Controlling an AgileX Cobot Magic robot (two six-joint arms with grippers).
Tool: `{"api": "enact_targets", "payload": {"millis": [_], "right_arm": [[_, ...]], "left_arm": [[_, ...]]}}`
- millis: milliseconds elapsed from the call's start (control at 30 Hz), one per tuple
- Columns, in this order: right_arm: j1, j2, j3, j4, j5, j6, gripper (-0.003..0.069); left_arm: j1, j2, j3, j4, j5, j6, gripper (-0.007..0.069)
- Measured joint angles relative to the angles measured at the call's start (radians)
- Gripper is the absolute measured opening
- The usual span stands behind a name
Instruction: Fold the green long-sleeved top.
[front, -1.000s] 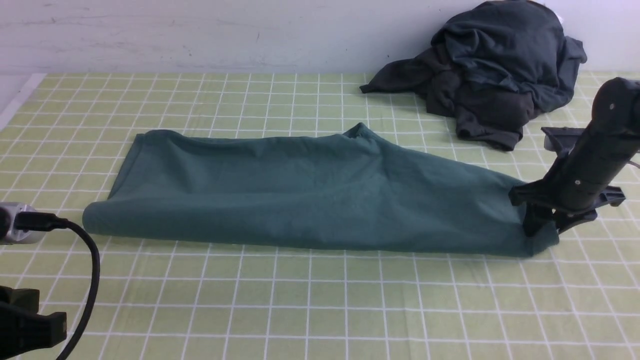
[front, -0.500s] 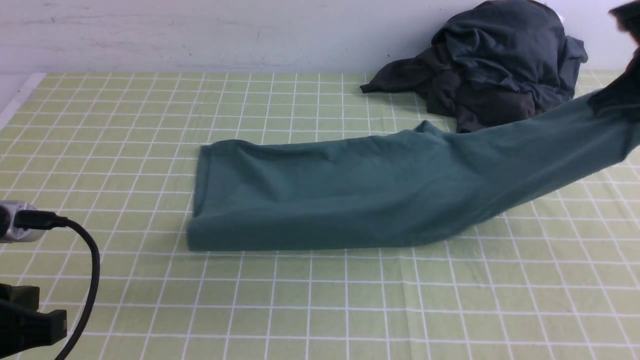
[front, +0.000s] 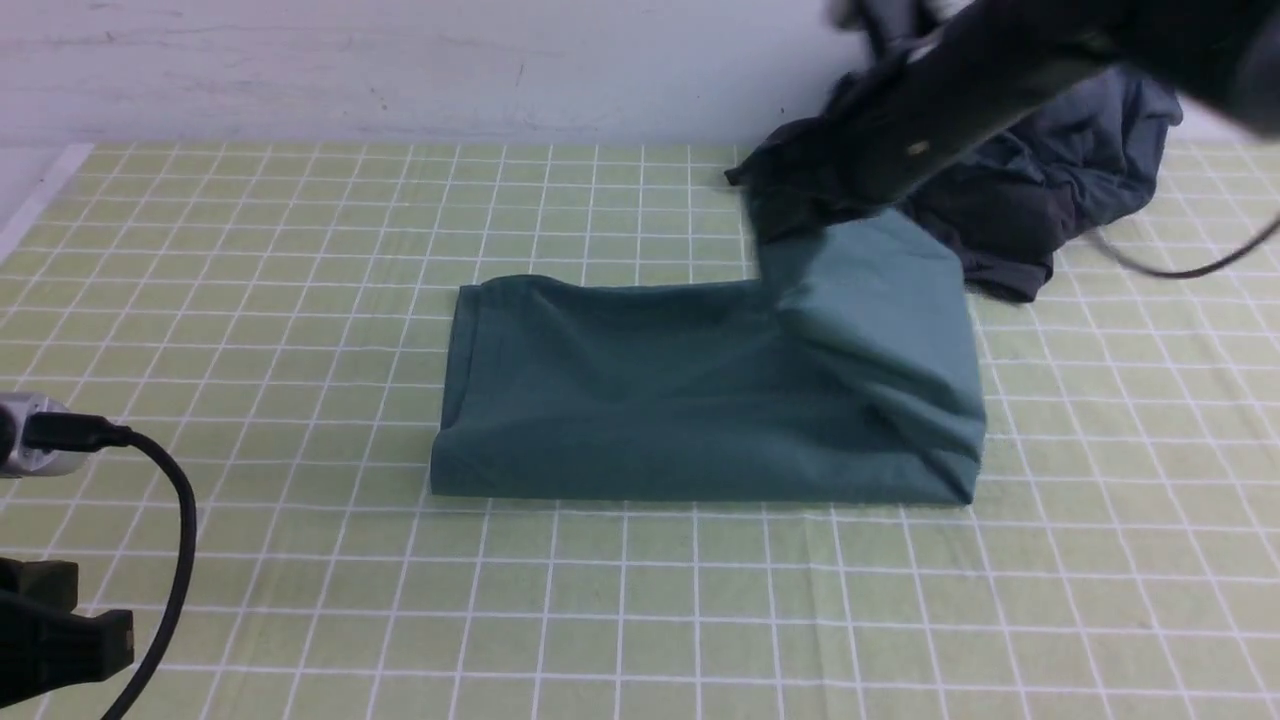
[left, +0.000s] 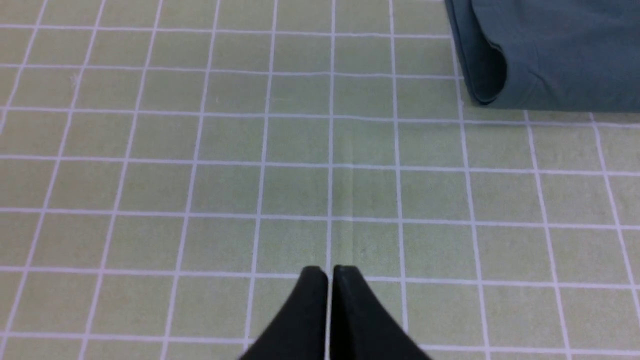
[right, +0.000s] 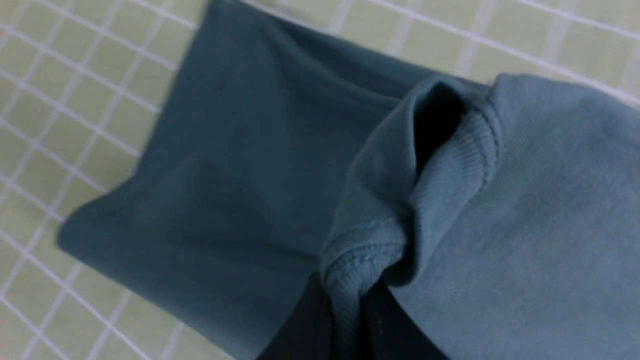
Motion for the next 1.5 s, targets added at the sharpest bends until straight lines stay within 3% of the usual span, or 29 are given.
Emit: {"api": "enact_targets", "payload": {"millis": [133,267,400,433,500,667,867,1033,1200,1267,1433,1500], "right_arm": [[0.125,0.141,0.0,0.13,-0.164,-0.07,0.0017],[0.175,0.221,0.0,0.201,-0.28,-0.112,0.0041],[0.183,0.237,0.0,0.273,-0.336,-0.149,0.0121],[0.183,0.225,0.0,0.324,-0.364,-0.181,0.0184],[0.183,0.215,0.0,0.349,-0.374,-0.215,0.023],[0.175,0.169,-0.002,0.347,-0.346,-0.347,0.0286],[0.163,0.189,-0.002,0.318,-0.28,-0.352,0.0248],[0.204,0.291,-0.002,0.376,-0.259,-0.32,0.0129],[0.234,0.307,-0.002,0.387,-0.244,-0.375,0.0038],[0.227,0.237,-0.002,0.336,-0.217,-0.406,-0.0001],[0.198,0.033,-0.002,0.172,-0.192,-0.419,-0.0011],[0.171,-0.136,-0.002,0.003,-0.178,-0.422,-0.0011]], "left_arm": [[0.0,0.0,0.0,0.0,-0.003,0.0,-0.0001],[0.0,0.0,0.0,0.0,-0.007,0.0,-0.0001],[0.0,0.0,0.001,0.0,-0.01,0.0,-0.0001],[0.0,0.0,0.001,0.0,-0.014,0.0,-0.0001],[0.0,0.0,0.001,0.0,-0.015,0.0,-0.0001],[0.0,0.0,0.001,0.0,-0.016,0.0,-0.0001],[0.0,0.0,0.001,0.0,-0.018,0.0,-0.0001],[0.0,0.0,0.001,0.0,-0.039,0.012,-0.0001],[0.0,-0.044,0.001,0.0,-0.05,0.093,-0.0001],[0.0,-0.122,0.001,0.0,-0.054,0.14,-0.0001],[0.0,-0.246,0.019,0.0,-0.078,0.159,-0.0001],[0.0,-0.316,0.028,0.001,-0.077,0.166,-0.0001]]}}
